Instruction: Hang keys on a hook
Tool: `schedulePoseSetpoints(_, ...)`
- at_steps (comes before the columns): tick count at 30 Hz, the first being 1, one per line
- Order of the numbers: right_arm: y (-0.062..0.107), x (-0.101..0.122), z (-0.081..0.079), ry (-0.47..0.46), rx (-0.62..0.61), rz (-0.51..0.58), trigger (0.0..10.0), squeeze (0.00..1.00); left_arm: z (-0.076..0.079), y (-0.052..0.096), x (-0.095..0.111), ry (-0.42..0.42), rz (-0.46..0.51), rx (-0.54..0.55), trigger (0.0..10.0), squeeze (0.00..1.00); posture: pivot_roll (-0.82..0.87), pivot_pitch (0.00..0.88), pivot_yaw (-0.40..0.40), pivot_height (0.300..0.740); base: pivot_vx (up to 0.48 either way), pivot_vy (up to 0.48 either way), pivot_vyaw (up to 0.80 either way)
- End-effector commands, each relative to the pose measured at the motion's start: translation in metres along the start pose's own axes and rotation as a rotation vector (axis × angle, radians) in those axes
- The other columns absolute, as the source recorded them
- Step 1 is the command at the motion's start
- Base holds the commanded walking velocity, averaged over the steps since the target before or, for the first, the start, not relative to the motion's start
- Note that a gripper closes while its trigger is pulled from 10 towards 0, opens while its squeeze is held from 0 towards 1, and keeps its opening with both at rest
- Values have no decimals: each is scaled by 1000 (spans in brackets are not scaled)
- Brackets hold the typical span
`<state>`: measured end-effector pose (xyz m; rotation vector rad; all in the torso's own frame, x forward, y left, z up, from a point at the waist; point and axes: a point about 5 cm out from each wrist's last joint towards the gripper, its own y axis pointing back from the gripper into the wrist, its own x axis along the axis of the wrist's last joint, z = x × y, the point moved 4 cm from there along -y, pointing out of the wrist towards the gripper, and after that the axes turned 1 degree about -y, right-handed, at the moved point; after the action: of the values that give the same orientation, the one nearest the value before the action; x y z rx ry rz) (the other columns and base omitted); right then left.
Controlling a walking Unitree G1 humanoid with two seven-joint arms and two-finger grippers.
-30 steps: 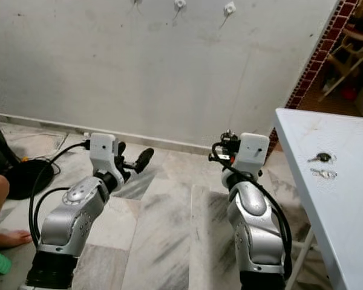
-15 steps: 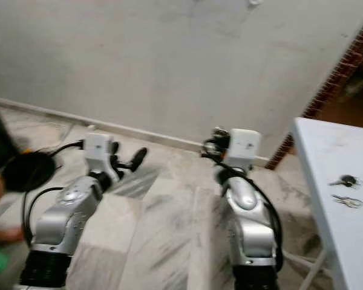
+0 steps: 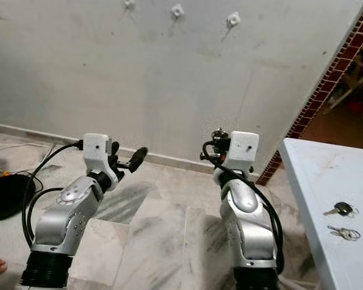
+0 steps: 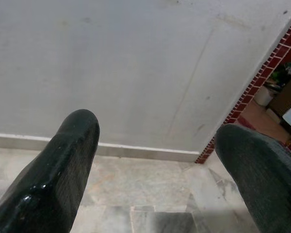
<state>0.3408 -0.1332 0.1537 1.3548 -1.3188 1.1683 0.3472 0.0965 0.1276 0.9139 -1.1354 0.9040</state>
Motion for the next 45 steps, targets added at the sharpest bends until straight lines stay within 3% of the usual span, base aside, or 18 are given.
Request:
schedulePoseSetpoints(1, 1, 2, 13, 8, -39, 3, 10000, 0, 15, -4, 2, -1, 1, -44, 10000, 0, 112, 0, -100, 740, 416, 0, 0)
schedulePoseSetpoints(45, 2, -7, 13, 10, -39, -24, 10000, 0, 18, -2, -1, -2, -15, -54, 10000, 0, 117, 0, -102, 740, 418, 0, -66)
